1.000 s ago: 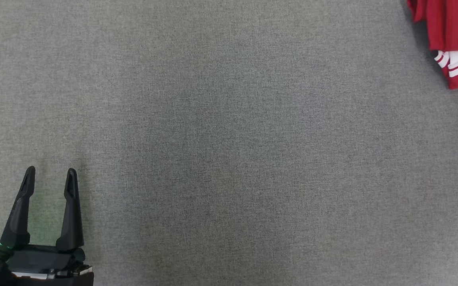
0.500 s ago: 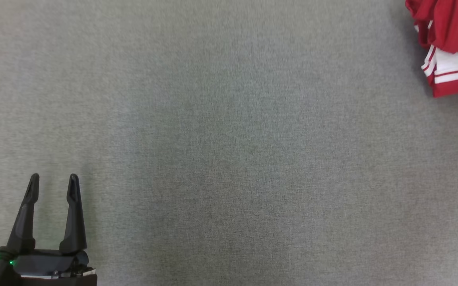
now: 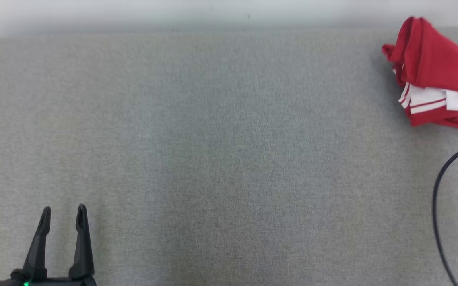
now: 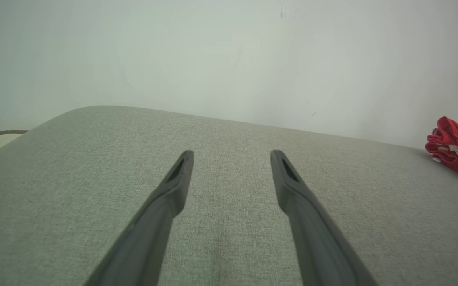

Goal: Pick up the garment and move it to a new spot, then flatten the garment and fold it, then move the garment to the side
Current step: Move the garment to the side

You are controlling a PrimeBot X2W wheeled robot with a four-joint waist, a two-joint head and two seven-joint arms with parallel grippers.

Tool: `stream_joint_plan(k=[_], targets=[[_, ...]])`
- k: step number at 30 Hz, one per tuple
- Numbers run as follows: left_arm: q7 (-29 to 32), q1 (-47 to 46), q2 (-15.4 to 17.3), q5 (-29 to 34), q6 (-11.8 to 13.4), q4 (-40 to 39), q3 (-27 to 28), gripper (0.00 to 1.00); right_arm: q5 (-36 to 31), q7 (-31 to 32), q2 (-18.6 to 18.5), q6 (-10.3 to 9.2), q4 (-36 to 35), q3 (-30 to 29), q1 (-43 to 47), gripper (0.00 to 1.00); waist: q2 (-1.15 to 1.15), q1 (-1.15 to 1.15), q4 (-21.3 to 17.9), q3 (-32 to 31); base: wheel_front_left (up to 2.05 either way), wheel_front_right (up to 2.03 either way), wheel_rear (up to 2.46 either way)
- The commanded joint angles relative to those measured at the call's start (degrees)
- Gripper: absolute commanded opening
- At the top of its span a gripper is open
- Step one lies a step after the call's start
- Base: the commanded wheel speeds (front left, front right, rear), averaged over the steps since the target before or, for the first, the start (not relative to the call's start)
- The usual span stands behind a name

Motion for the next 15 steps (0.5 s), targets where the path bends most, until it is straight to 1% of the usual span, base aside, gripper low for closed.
stream_joint_plan(k=[1,7,8,10,15], targets=[[-0.2,1.1,-0.1,-0.1,0.4,0.3,0.2,1.0,0.4,-0.6,0.4,0.01,-1.3,0.1,1.5,1.0,0.0,0.01,0.9,-3.5,0.0,0.0,0.0],[-0.2,3.0,-0.2,-0.4,1.2,0.9,0.3,1.0,0.3,-1.7,2.6,0.01,-7.7,-1.7,7.9,1.0,0.0,0.01,1.5,-6.7,0.0,0.0,0.0],[-0.2,3.0,-0.2,-0.4,1.2,0.9,0.3,1.0,0.3,-1.7,2.6,0.01,-7.7,-1.7,7.9,1.0,0.0,0.01,1.5,-6.7,0.0,0.0,0.0],[-0.2,3.7,-0.2,-0.4,1.4,1.0,0.1,1.0,-0.9,-1.7,3.4,0.01,-9.8,-2.3,10.7,1.0,0.0,0.01,1.7,-7.6,0.0,0.0,0.0],[-0.2,4.4,-0.2,-0.9,1.9,1.1,-0.5,1.0,-4.1,-1.7,6.0,0.01,-16.0,-7.5,18.1,1.0,0.0,0.01,2.7,-9.6,0.0,0.0,0.0]])
